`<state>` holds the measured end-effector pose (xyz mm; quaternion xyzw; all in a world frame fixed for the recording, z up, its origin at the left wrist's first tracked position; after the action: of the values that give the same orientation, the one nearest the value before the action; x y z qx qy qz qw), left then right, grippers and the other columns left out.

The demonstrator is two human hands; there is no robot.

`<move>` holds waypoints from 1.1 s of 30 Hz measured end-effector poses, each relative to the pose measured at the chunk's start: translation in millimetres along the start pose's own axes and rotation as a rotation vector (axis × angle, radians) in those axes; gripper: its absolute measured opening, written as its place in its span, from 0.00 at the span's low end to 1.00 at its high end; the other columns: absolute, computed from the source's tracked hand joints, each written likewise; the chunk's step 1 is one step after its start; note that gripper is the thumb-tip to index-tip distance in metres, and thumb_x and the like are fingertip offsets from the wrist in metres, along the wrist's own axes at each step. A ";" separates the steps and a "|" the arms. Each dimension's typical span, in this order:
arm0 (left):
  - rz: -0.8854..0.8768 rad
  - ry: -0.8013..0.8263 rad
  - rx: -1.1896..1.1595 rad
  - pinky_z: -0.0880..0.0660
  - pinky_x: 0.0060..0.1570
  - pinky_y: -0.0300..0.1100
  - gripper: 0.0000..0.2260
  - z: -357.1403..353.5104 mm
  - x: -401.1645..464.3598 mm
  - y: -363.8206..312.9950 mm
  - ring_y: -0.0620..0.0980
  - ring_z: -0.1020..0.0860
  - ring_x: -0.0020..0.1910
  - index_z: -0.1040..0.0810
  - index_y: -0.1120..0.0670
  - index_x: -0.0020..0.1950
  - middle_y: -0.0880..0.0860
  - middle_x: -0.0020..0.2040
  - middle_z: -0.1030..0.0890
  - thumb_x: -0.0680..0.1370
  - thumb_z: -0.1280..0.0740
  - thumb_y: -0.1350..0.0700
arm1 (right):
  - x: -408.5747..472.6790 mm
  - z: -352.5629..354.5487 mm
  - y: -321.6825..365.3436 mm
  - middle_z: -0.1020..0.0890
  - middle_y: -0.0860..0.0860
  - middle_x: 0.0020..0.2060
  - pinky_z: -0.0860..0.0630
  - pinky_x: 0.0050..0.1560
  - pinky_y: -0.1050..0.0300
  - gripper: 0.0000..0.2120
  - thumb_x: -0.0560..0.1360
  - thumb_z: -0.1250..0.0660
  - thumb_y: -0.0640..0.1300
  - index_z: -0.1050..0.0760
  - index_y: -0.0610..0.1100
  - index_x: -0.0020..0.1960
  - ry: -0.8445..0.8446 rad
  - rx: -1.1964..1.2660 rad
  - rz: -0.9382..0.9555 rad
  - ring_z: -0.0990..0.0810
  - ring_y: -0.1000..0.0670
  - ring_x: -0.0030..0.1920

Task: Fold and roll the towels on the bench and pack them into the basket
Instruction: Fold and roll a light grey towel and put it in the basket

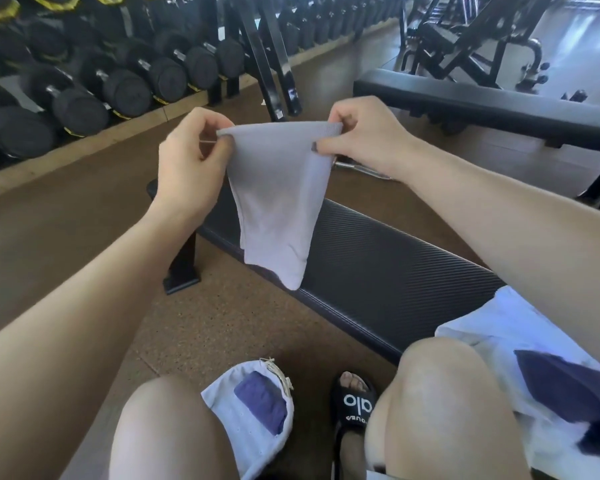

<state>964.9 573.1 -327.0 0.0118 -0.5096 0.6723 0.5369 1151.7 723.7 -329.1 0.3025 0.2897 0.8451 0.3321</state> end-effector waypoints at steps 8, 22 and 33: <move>0.003 -0.031 -0.056 0.22 0.47 0.39 0.05 2.7 15.5 -13.6 0.48 0.20 0.51 0.23 0.49 0.54 0.46 0.50 0.20 0.82 0.38 0.54 | 4.6 22.2 -2.6 0.19 0.35 0.45 0.20 0.50 0.36 0.13 0.65 0.26 0.41 0.30 0.47 0.42 -0.134 0.296 -0.063 0.20 0.45 0.44; 0.140 0.010 -0.090 0.18 0.52 0.51 0.08 -20.5 29.4 16.2 0.47 0.18 0.51 0.20 0.52 0.56 0.49 0.51 0.17 0.80 0.35 0.52 | 12.7 18.0 -29.1 0.16 0.46 0.41 0.19 0.51 0.47 0.08 0.67 0.25 0.41 0.16 0.47 0.47 -0.093 0.067 -0.154 0.20 0.50 0.41; -0.039 -0.148 -0.012 0.22 0.48 0.36 0.06 -4.5 103.7 -25.3 0.39 0.22 0.44 0.19 0.49 0.51 0.42 0.42 0.21 0.77 0.34 0.57 | 75.4 33.1 -24.8 0.19 0.42 0.48 0.16 0.46 0.55 0.10 0.74 0.36 0.28 0.26 0.42 0.47 -0.278 0.463 -0.194 0.13 0.48 0.41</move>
<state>941.9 647.4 -253.8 0.0680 -0.5517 0.6558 0.5108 1139.6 803.9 -300.7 0.4541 0.4545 0.6711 0.3699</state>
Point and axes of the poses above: each hand's wrist, its own x-axis towards the middle knuckle, its own z-axis out of the back of the hand, y = z × x, the point moved 10 cm from there along x, towards the middle knuckle
